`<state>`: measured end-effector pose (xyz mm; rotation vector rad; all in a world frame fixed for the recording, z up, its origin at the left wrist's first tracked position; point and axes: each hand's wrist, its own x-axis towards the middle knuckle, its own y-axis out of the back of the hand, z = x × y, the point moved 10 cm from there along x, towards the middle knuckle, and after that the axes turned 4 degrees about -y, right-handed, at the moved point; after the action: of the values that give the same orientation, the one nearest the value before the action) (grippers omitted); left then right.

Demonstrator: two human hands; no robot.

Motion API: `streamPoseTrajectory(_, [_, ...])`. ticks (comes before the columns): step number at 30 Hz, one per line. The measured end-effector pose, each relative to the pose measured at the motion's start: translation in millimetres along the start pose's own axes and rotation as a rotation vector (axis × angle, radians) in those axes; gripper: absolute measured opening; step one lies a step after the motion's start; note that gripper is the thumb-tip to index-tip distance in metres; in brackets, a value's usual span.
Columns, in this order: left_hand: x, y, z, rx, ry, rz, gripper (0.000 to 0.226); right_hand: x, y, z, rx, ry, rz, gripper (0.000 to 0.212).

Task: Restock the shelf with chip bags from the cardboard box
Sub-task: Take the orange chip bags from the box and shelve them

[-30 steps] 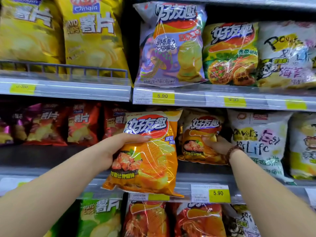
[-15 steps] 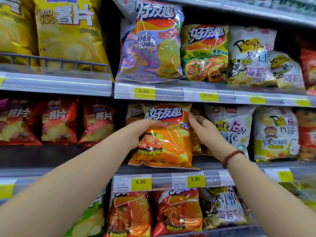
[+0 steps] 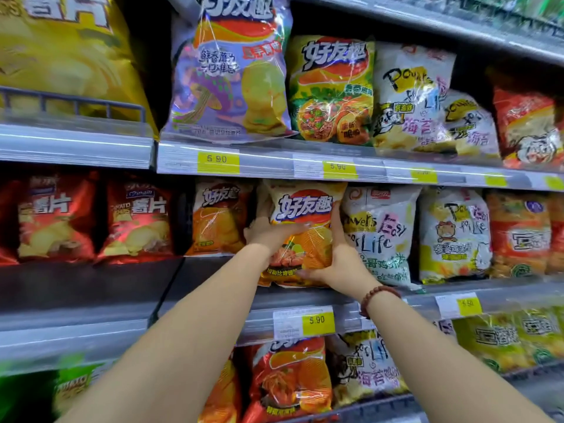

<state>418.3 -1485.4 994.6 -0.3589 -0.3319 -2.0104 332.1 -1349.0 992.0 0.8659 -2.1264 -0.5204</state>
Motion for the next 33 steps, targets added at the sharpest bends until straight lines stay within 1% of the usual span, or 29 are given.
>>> streamPoseTrajectory(1, [9.1,-3.0,-7.6,-0.004,0.003,0.01,0.138,2.8,-1.0,1.9,0.015,0.002,-0.016,0.131])
streamPoseTrajectory(3, [15.7,-8.6,-11.4,-0.038,0.007,0.007,0.125,12.4,-2.2,8.6,0.067,0.002,-0.037,0.133])
streamPoseTrajectory(6, [7.2,-13.0,-2.9,-0.047,0.021,-0.025,0.08,25.2,-5.1,18.7,0.074,-0.019,-0.054,0.14])
streamPoseTrajectory(7, [6.7,-14.4,-2.9,-0.045,0.026,-0.041,0.068,27.3,-6.1,22.0,0.056,-0.038,-0.063,0.14])
streamPoseTrajectory(8, [4.9,-14.5,-1.7,-0.031,0.029,-0.05,0.062,29.5,-7.4,24.6,0.042,-0.05,-0.073,0.137])
streamPoseTrajectory(9, [6.0,-14.7,-3.1,-0.006,0.031,-0.057,0.062,29.9,-8.7,26.9,0.03,-0.064,-0.087,0.134])
streamPoseTrajectory(10, [4.7,-13.7,-3.0,0.02,0.034,-0.059,0.068,30.1,-11.2,29.0,0.018,-0.073,-0.11,0.131])
streamPoseTrajectory(14, [-4.6,-8.7,-4.9,0.141,0.077,-0.114,0.11,28.2,-15.0,30.0,0.044,-0.106,-0.174,0.129])
streamPoseTrajectory(16, [-12.6,-1.1,-1.4,0.166,0.091,-0.12,0.12,26.5,-11.2,26.6,0.021,-0.117,-0.165,0.131])
streamPoseTrajectory(17, [-16.6,6.3,0.5,0.176,0.099,-0.118,0.119,25.0,-9.4,24.3,0.007,-0.126,-0.155,0.132])
streamPoseTrajectory(20, [-30.5,25.7,1.1,0.151,0.16,-0.172,0.108,18.7,-1.0,21.6,0.024,-0.177,-0.095,0.127])
streamPoseTrajectory(21, [-35.6,33.4,1.7,0.148,0.17,-0.182,0.103,15.2,4.2,20.7,0.006,-0.198,-0.064,0.121])
streamPoseTrajectory(23, [-49.8,58.4,6.5,0.138,0.176,-0.153,0.092,5.2,14.0,15.8,-0.057,-0.236,-0.001,0.098])
streamPoseTrajectory(24, [-55.1,73.2,9.1,0.132,0.174,-0.125,0.09,-2.4,18.6,10.7,-0.081,-0.256,0.031,0.087])
streamPoseTrajectory(25, [-59.3,89.2,12.7,0.138,0.166,-0.091,0.094,-10.8,22.0,3.8,-0.079,-0.271,0.061,0.081])
streamPoseTrajectory(27, [-70.9,121.2,21.1,0.171,0.141,-0.017,0.115,-25.9,24.9,-12.7,-0.04,-0.272,0.106,0.076])
streamPoseTrajectory(28, [-75.2,137.5,22.1,0.183,0.125,-0.006,0.125,-35.2,22.4,-25.0,-0.024,-0.261,0.117,0.074])
streamPoseTrajectory(29, [-80.0,151.6,21.4,0.185,0.117,-0.01,0.128,-46.2,17.8,-36.9,-0.006,-0.253,0.116,0.072])
streamPoseTrajectory(30, [-83.6,160.4,20.5,0.174,0.113,-0.019,0.119,-54.0,14.0,-47.1,0.019,-0.25,0.113,0.07])
streamPoseTrajectory(33, [-119.8,191.0,28.7,0.164,0.107,-0.086,0.058,-85.6,-15.0,-85.9,0.074,-0.245,0.08,0.06])
